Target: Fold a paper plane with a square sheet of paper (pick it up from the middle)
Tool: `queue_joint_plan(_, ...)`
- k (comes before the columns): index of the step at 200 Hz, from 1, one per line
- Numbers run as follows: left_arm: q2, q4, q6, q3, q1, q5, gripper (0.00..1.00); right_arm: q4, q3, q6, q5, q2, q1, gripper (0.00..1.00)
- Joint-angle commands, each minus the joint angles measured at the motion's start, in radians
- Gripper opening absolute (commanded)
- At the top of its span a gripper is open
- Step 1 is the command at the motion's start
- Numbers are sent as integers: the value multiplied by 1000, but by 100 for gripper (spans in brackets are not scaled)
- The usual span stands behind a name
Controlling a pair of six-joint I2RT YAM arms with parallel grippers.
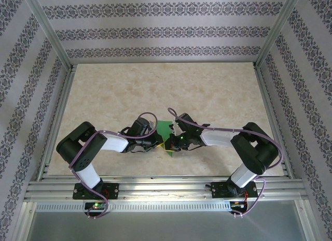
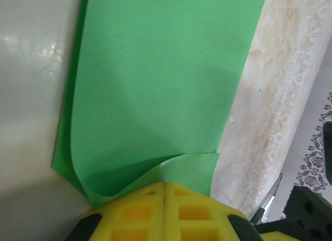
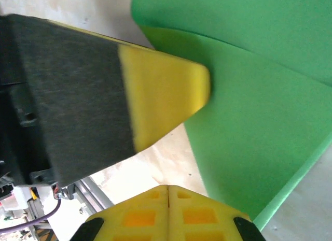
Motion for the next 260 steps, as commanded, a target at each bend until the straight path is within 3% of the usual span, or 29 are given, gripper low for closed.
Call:
queue_joint_plan(1, 23, -7, 9, -23, -8, -21, 0, -14, 29, 7, 13, 24, 7, 4)
queue_joint_plan(54, 7, -9, 24, -6, -8, -10, 0, -15, -30, 10, 27, 54, -22, 4)
queue_joint_plan(112, -100, -106, 99, 40, -9, -8, 10, -8, -73, 14, 34, 77, -29, 2)
queue_joint_plan(162, -114, -196, 137, 64, -44, -9, 0, -8, -64, 14, 37, 87, -30, 1)
queue_joint_plan(212, -41, -200, 138, 77, -57, -30, 0, -9, -68, 11, 39, 91, -30, 1)
queue_joint_plan(260, 4, -219, 211, 74, 15, -18, 0, -24, -75, -10, 42, 91, -31, 0)
